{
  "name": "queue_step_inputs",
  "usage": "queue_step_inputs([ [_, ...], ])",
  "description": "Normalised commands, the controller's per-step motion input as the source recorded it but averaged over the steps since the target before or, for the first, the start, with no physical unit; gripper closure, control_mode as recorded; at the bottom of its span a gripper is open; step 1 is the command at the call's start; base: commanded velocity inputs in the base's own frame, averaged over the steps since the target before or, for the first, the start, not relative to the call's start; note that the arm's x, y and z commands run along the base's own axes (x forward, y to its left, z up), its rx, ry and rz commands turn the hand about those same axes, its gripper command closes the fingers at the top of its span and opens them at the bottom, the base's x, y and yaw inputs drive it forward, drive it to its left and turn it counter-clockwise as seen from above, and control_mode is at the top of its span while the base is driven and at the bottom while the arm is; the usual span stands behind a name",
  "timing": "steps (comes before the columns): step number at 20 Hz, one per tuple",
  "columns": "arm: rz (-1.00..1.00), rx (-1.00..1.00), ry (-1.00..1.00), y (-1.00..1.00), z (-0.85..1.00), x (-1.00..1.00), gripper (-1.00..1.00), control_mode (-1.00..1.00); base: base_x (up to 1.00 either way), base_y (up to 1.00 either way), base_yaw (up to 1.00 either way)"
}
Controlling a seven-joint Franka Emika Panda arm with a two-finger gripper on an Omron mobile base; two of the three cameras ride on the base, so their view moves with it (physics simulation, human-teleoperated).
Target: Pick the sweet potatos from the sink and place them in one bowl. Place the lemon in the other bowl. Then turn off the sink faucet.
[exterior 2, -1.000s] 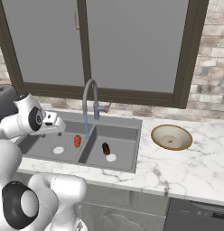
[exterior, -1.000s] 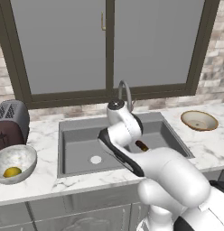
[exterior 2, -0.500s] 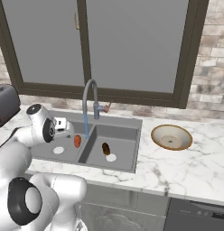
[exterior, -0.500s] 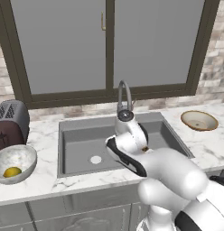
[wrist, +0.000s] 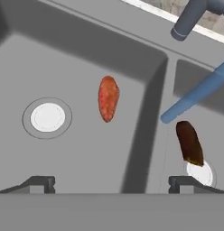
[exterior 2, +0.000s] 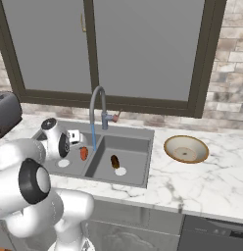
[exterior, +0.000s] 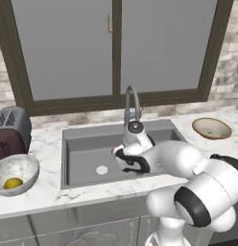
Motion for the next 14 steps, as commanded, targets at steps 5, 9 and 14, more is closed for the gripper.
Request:
queue_step_inputs([
  [5, 0.01, 0.0, 0.04, 0.01, -0.12, 0.51, -1.0, -1.0, 0.0, 0.0, 0.0],
  [9, 0.0, 0.0, 0.14, 0.12, -0.15, 0.53, -1.0, -1.0, 0.0, 0.0, 0.0],
  [14, 0.0, 0.0, 0.15, 0.2, -0.2, 0.47, -1.0, -1.0, 0.0, 0.0, 0.0],
])
